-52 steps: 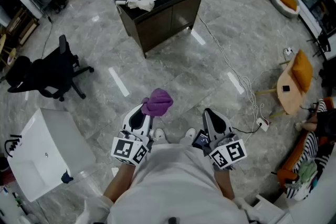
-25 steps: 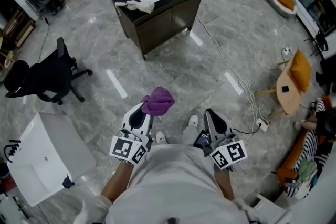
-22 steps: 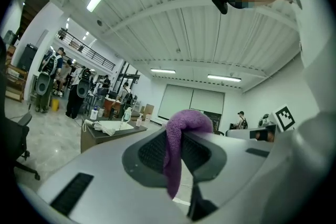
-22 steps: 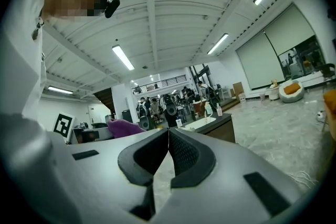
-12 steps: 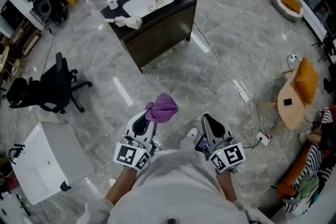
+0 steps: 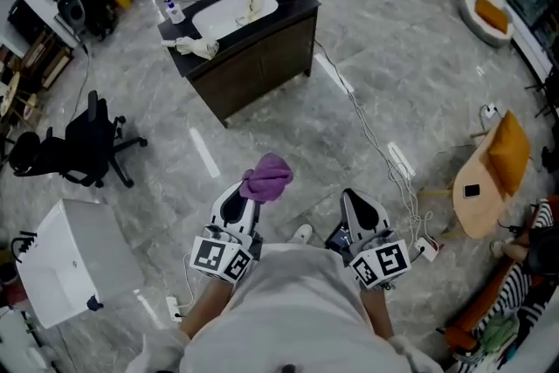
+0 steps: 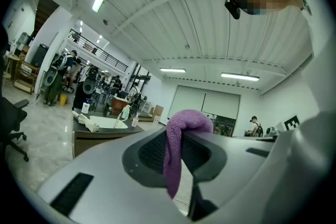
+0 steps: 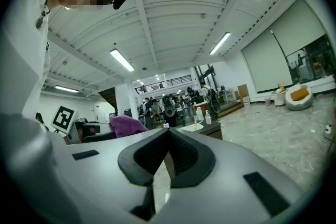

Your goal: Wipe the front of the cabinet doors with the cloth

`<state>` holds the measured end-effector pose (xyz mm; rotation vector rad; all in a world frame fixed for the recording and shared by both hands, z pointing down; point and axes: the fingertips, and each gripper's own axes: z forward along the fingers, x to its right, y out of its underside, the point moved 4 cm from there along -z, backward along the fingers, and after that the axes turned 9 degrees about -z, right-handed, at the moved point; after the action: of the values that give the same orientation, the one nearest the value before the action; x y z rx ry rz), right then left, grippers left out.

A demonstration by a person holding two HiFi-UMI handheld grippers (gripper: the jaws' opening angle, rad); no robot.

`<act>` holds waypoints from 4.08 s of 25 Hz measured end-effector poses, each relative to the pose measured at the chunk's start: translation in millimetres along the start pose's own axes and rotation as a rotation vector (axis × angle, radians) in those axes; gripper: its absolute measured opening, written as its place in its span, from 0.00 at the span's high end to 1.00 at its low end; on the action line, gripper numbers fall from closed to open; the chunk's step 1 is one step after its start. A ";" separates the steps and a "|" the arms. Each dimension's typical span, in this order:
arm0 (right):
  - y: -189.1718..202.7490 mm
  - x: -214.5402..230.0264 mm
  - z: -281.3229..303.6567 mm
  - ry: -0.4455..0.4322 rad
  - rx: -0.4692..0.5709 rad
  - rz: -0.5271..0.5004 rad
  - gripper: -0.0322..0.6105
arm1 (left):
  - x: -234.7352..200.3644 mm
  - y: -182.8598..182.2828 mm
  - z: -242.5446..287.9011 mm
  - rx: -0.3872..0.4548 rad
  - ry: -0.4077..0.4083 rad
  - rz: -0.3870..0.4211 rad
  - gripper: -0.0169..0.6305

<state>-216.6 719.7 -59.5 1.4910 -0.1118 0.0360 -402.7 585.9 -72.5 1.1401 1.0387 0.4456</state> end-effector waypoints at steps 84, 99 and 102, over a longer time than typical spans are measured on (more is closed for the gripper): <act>21.5 608.7 596.6 -0.633 -0.253 -0.111 0.91 | -147.1 15.5 682.2 0.087 -0.614 -0.019 0.89; 131.8 624.7 652.2 -0.609 -0.276 -0.115 0.91 | -249.5 141.8 739.5 -0.077 -0.615 -0.159 0.89; 153.3 633.2 652.3 -0.601 -0.277 -0.103 0.91 | -259.5 162.5 756.2 -0.104 -0.603 -0.160 0.89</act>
<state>364.6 54.1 203.3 1.1881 -0.5030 -0.4953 146.2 59.1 222.0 0.9986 0.5631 0.0157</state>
